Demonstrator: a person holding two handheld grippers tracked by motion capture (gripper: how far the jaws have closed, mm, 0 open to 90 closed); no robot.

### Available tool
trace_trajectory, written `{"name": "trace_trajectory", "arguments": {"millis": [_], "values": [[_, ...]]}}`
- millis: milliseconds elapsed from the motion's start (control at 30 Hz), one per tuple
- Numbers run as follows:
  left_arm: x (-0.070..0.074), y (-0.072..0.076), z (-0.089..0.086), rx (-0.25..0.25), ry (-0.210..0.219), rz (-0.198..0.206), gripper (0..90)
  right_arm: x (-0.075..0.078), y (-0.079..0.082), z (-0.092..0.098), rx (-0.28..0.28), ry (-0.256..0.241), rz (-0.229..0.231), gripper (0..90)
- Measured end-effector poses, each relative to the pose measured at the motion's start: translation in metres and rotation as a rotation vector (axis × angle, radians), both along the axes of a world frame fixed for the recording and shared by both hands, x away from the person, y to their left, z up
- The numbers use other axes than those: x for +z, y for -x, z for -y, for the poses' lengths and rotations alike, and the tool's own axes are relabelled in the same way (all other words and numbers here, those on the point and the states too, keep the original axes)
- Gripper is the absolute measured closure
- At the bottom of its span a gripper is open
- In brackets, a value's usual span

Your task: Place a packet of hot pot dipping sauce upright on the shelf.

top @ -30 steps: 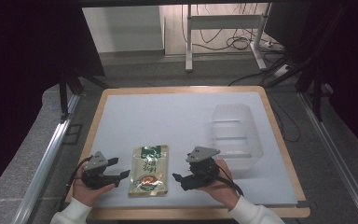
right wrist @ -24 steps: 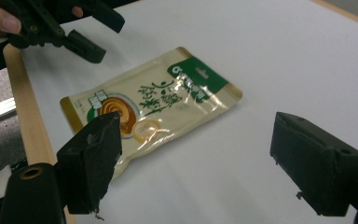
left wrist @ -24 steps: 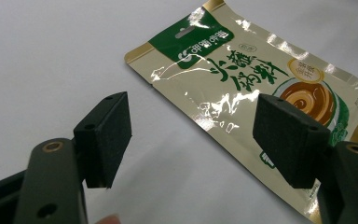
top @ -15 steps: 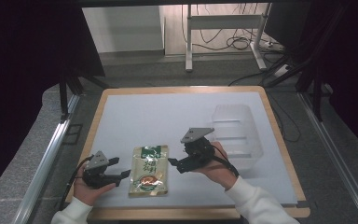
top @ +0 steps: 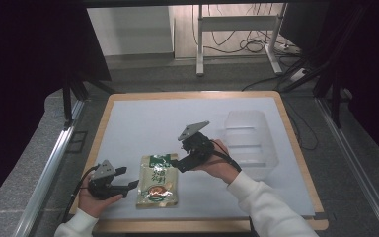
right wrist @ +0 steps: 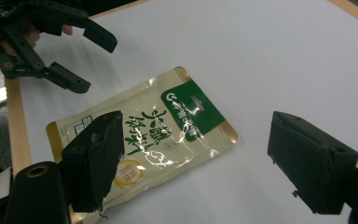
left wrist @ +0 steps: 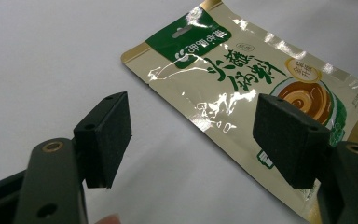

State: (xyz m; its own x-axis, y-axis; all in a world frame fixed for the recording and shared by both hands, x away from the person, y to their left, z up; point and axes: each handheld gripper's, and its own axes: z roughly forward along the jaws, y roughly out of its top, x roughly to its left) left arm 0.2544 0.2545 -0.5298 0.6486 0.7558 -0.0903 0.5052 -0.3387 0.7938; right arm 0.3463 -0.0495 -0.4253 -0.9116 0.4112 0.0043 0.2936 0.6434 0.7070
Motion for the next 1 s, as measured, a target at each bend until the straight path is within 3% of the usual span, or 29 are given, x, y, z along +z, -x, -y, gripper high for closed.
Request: {"name": "trace_trajectory", "arguments": {"millis": [367,1000], "values": [[0.001,0.001,0.000,-0.004,0.002,0.002,27.7,-0.022,-0.030,-0.021,0.005,0.066,-0.077,23.8],[0.002,0.001,0.000,-0.010,0.006,0.005,27.7,-0.051,-0.061,-0.049,0.014,0.152,-0.173,27.8]]}}
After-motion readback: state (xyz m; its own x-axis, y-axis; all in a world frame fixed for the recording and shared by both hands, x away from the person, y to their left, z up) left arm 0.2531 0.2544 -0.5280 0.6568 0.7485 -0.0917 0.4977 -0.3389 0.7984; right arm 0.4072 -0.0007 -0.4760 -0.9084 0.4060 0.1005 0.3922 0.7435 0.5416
